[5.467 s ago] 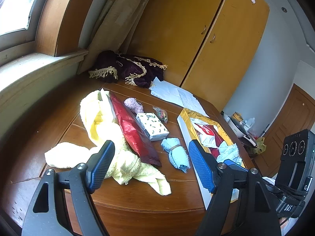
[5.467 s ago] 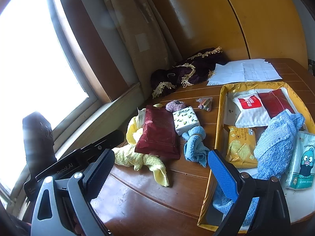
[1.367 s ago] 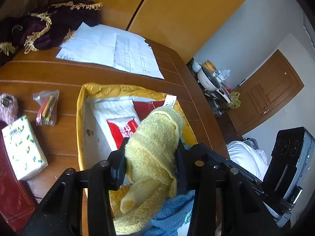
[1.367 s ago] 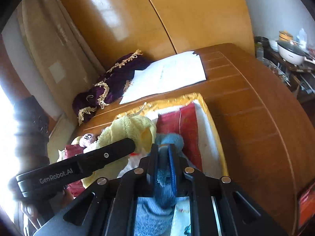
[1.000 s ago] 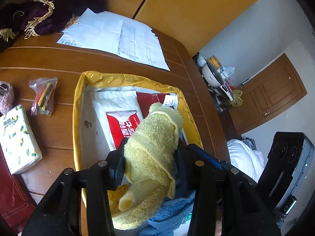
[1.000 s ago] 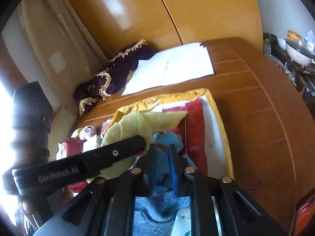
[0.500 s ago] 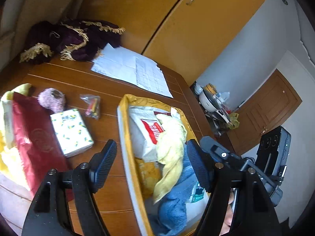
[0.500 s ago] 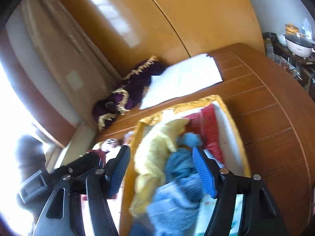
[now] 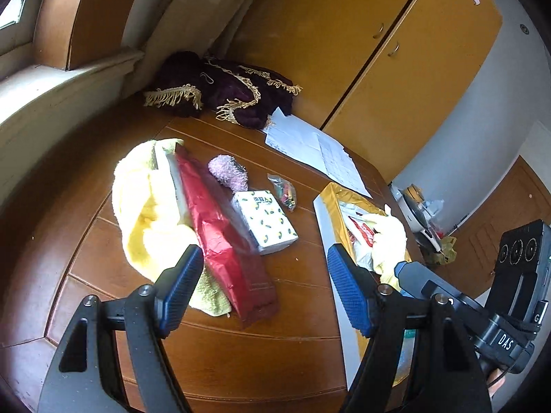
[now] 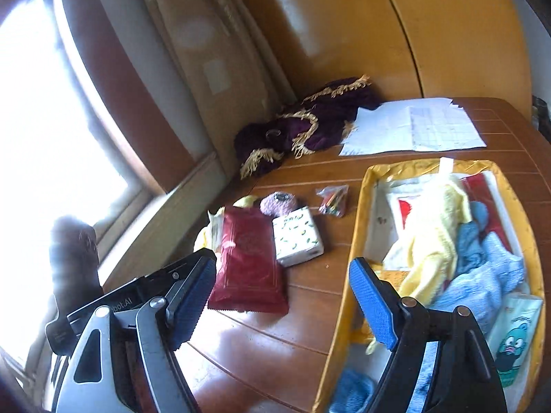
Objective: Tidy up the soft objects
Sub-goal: 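Grasp the dark red bag with the right tool while the left tool grasps another yellow towel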
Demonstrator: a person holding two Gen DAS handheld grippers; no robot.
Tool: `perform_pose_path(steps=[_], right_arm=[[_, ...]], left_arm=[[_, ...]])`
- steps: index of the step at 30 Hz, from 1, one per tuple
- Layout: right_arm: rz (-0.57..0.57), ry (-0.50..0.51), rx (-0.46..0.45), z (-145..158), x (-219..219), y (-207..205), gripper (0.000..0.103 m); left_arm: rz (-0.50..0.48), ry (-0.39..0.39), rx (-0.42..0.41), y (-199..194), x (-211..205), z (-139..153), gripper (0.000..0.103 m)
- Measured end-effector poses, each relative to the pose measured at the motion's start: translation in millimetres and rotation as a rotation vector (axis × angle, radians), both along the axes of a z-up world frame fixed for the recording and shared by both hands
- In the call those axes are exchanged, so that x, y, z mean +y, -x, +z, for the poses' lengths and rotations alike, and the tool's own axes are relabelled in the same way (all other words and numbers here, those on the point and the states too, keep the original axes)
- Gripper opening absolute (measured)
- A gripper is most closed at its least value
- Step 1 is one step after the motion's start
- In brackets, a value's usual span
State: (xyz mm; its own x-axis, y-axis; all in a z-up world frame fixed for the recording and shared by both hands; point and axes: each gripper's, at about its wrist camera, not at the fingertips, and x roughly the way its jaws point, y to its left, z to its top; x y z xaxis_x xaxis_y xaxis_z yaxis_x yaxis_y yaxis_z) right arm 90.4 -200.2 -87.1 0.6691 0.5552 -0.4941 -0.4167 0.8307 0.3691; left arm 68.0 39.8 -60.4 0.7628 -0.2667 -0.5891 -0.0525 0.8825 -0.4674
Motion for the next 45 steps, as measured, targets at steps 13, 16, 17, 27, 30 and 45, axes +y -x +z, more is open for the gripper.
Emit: perform_pose_path(steps=[13,16,17,27,30,45], right_arm=[[0.027,0.035,0.023,-10.2,13.3,-0.6,0.082],[0.034,0.038,0.025,-11.2,15.2,-0.2,0.082],[0.039,0.038,0.026,-11.5,15.7,-0.3,0.082],[0.112,0.042,0.029,-8.0,34.5,0.0,0.082],[0.157,0.050,0.051,-5.5,51.9,-5.2,0.082],[0.199,0.108,0.282,-48.4,114.2,-67.3,0.075]], left_arm=[[0.021,0.010,-0.031,7.3,9.9,1.3,0.074],[0.027,0.019,-0.035,8.9,12.5,1.7,0.074],[0.031,0.025,-0.039,9.5,14.1,2.0,0.074],[0.104,0.047,-0.059,14.3,42.0,5.6,0.074],[0.132,0.058,-0.061,16.4,52.7,4.3,0.074],[0.215,0.050,0.091,-6.1,81.7,-21.0,0.074]])
